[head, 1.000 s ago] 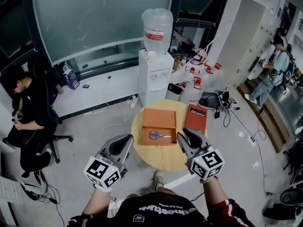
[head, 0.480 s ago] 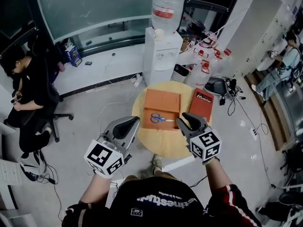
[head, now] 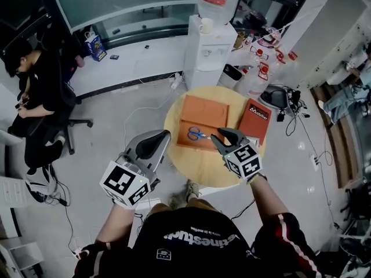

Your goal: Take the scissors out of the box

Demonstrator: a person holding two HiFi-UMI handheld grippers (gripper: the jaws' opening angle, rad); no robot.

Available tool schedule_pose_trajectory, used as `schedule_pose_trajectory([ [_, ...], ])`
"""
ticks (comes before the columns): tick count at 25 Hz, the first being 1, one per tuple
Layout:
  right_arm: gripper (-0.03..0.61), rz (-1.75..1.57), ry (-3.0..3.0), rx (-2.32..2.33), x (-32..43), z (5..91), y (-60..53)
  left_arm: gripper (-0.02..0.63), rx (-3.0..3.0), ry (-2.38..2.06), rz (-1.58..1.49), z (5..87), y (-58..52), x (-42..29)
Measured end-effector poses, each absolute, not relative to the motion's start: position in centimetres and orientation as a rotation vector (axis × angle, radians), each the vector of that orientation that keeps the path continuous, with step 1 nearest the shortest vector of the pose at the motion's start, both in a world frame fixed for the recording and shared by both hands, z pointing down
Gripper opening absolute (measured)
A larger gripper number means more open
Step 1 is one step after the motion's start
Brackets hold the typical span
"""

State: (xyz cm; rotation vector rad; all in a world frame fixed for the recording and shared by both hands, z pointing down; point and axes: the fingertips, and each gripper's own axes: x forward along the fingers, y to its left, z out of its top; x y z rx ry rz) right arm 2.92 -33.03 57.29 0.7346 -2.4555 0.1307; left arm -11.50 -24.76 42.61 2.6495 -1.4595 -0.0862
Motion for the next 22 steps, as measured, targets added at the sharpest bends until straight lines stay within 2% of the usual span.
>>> schedule_pose_trajectory([
  [22, 0.144, 0.179, -2.185, 0.315, -1.7, 75.8, -37.5, 0.015, 2.42, -1.624, 0.004, 47.3, -28.0, -14.1],
])
